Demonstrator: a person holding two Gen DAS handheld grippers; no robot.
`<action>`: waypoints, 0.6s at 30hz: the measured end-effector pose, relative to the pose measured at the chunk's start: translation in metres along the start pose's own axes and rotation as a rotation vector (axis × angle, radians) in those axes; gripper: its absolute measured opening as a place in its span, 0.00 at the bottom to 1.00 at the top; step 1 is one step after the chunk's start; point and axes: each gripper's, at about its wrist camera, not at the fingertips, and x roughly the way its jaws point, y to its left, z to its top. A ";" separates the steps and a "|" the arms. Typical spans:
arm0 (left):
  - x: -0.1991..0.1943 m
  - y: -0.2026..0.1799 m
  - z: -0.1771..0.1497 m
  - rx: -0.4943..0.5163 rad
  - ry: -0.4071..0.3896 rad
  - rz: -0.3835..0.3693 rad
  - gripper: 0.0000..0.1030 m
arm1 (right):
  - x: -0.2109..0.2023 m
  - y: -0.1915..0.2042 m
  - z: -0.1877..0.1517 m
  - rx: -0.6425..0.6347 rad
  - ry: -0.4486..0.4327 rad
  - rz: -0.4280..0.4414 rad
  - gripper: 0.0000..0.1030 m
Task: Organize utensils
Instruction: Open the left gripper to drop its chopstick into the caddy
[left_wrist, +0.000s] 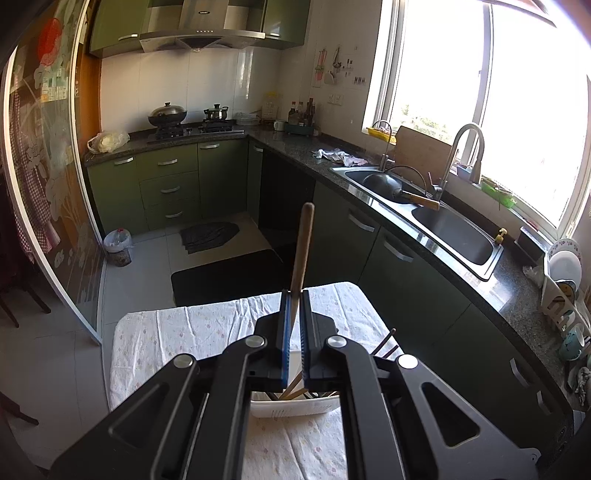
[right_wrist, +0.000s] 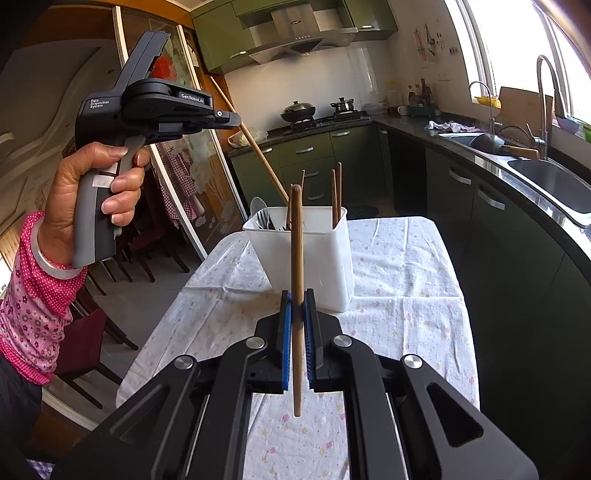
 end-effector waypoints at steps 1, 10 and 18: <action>-0.001 0.001 -0.001 -0.001 -0.001 -0.003 0.04 | 0.000 0.000 0.000 0.000 0.000 0.001 0.07; -0.025 -0.002 0.017 0.016 -0.082 -0.012 0.04 | 0.008 0.006 -0.002 -0.012 0.018 0.012 0.07; -0.018 -0.004 0.016 0.024 -0.064 -0.006 0.00 | 0.006 0.005 -0.005 -0.012 0.018 0.014 0.07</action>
